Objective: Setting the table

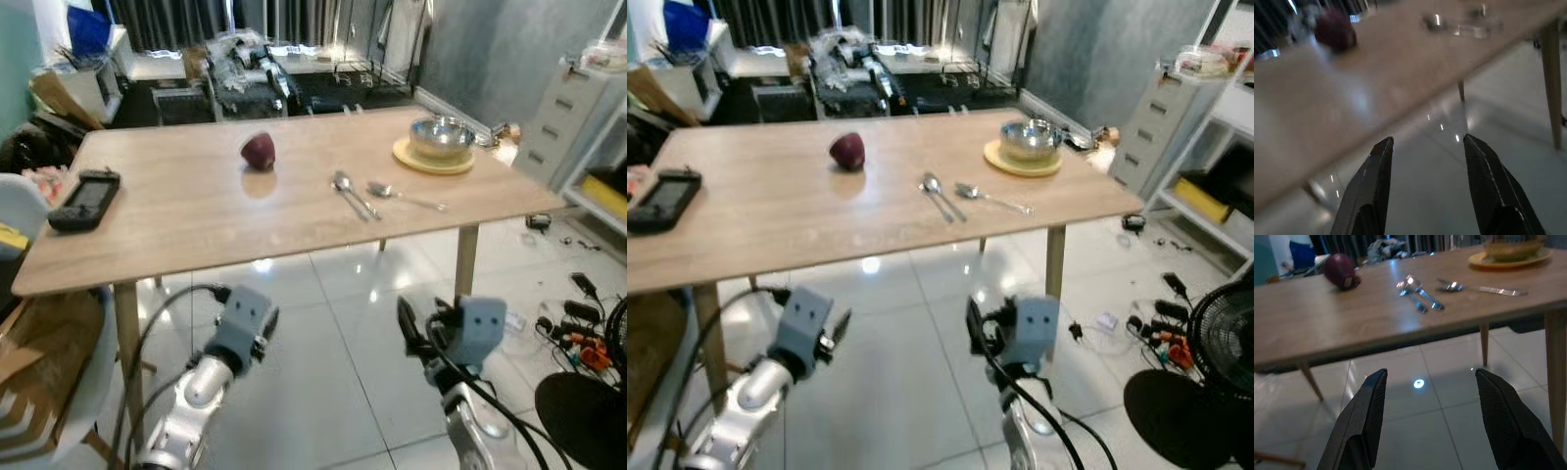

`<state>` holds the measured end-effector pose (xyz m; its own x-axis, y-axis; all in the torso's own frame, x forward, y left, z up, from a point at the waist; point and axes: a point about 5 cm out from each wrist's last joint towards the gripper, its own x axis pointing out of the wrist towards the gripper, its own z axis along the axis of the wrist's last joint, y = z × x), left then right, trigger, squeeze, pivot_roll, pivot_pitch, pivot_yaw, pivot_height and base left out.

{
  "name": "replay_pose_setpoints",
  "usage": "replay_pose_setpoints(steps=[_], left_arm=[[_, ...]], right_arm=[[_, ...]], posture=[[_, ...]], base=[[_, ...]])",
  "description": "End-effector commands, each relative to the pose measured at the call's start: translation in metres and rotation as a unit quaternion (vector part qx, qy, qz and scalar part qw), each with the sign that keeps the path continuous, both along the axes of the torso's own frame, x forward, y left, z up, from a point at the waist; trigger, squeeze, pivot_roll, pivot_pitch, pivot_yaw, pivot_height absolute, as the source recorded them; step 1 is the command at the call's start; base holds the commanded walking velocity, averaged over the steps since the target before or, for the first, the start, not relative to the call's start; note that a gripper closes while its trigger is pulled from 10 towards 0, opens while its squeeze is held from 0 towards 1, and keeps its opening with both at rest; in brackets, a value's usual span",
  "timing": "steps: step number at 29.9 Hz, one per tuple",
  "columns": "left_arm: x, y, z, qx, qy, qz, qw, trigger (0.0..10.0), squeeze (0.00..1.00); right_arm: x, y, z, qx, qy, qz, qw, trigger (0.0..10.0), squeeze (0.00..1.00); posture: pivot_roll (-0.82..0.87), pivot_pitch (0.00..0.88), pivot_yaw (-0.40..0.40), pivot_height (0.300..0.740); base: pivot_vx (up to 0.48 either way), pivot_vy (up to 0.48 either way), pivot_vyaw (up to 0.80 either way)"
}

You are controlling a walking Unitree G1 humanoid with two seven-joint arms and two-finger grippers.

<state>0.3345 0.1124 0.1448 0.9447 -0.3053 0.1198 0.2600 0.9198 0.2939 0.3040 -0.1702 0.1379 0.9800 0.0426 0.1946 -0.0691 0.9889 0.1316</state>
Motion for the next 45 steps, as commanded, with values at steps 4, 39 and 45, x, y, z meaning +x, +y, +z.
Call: replay_pose_setpoints(steps=[4, 39, 45], left_arm=[[0.003, -0.007, 0.026, 0.000, -0.045, -0.016, 0.999, 10.0, 0.00], [0.000, -0.014, 0.040, -0.014, -0.044, -0.032, 0.998, 10.0, 0.00], [-0.003, -0.014, 0.039, -0.029, -0.035, -0.043, 0.998, 10.0, 0.00]], right_arm=[[0.002, -0.002, 0.012, 0.017, -0.014, -0.008, 1.000, 10.0, 0.00], [0.000, -0.006, 0.010, 0.003, 0.005, -0.017, 1.000, 10.0, 0.00], [0.001, -0.012, 0.010, -0.016, 0.009, -0.028, 0.999, 10.0, 0.00]], posture=[[0.08, 0.056, 0.072, 0.740], [0.08, 0.057, 0.074, 0.740], [0.08, 0.056, 0.074, 0.740]], base=[[0.470, 0.000, 0.00], [0.454, 0.000, 0.00], [0.000, 0.000, 0.00]])
